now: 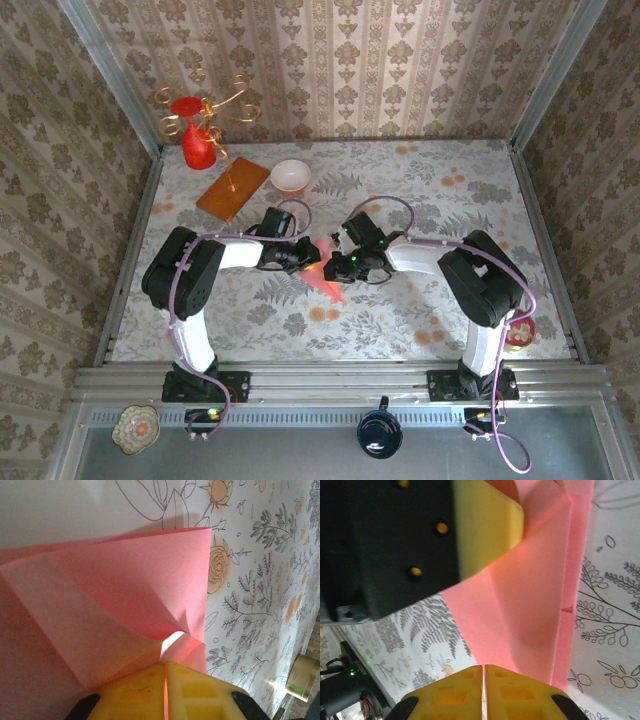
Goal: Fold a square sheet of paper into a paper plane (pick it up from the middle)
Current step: Fourth fold the wing at the center of the table.
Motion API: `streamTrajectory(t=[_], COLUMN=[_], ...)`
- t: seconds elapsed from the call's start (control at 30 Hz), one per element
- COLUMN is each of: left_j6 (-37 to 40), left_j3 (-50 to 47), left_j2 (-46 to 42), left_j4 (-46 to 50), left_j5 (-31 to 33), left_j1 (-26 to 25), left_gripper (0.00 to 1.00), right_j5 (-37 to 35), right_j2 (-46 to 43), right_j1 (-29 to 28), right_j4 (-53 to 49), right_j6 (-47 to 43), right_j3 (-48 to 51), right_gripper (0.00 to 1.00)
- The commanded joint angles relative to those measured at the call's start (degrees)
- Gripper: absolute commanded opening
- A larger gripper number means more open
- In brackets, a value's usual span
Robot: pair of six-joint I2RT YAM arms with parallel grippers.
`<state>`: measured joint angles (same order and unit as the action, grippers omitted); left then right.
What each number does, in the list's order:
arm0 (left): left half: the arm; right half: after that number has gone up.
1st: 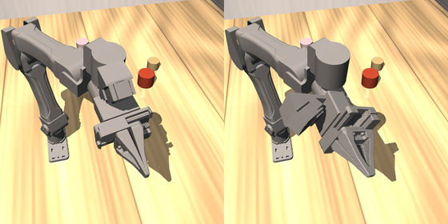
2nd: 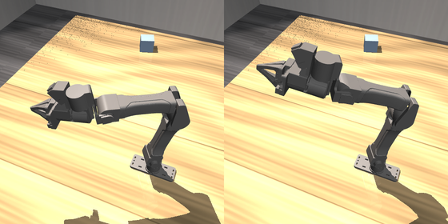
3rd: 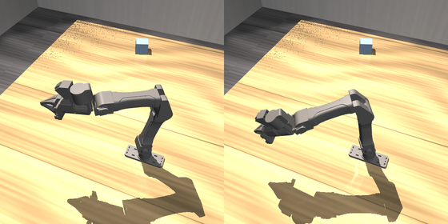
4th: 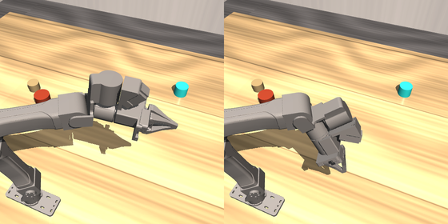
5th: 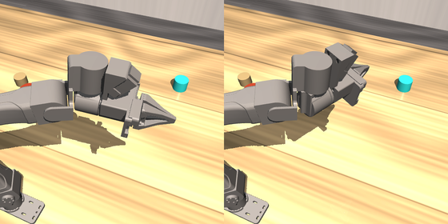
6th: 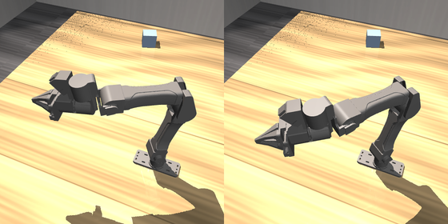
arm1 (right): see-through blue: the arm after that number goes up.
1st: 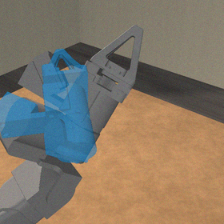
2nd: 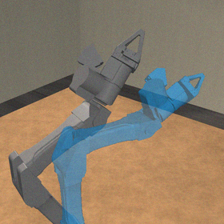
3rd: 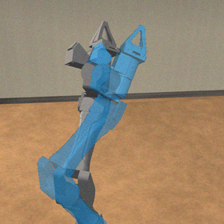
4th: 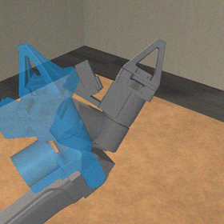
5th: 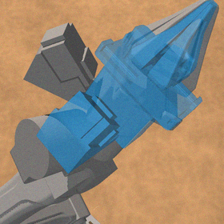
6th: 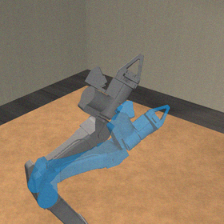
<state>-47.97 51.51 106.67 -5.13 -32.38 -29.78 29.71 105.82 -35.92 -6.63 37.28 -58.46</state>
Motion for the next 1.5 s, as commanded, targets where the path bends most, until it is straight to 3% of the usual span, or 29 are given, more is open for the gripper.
streamTrajectory(t=[0.0,0.3,0.67,1.2,1.47], left_j6=[0.8,1.5,6.2,5.8,5.2], left_j3=[-0.4,1.0,-0.3,-0.9,-2.0], left_j2=[2.9,1.2,-9.3,-1.9,1.6], left_j4=[6.4,8.0,7.7,3.1,-0.7], left_j5=[3.5,3.4,3.6,0.5,-1.6], left_j1=[0.5,0.5,-2.1,-3.9,1.1], left_gripper=[0.11,0.11,0.11,0.11,0.11], right_j5=[-2.1,-5.5,-7.1,-6.8,-10.5], right_j2=[1.6,3.7,4.6,5.8,7.0], right_j1=[-0.2,-0.1,0.1,0.1,0.6], right_j4=[-3.2,-6.8,-10.6,-12.0,-17.0], right_j6=[-1.0,-1.7,-3.4,-4.1,-8.0], right_j3=[-1.2,0.4,0.8,1.0,1.5], right_gripper=[0.12,0.09,0.07,0.07,0.07])
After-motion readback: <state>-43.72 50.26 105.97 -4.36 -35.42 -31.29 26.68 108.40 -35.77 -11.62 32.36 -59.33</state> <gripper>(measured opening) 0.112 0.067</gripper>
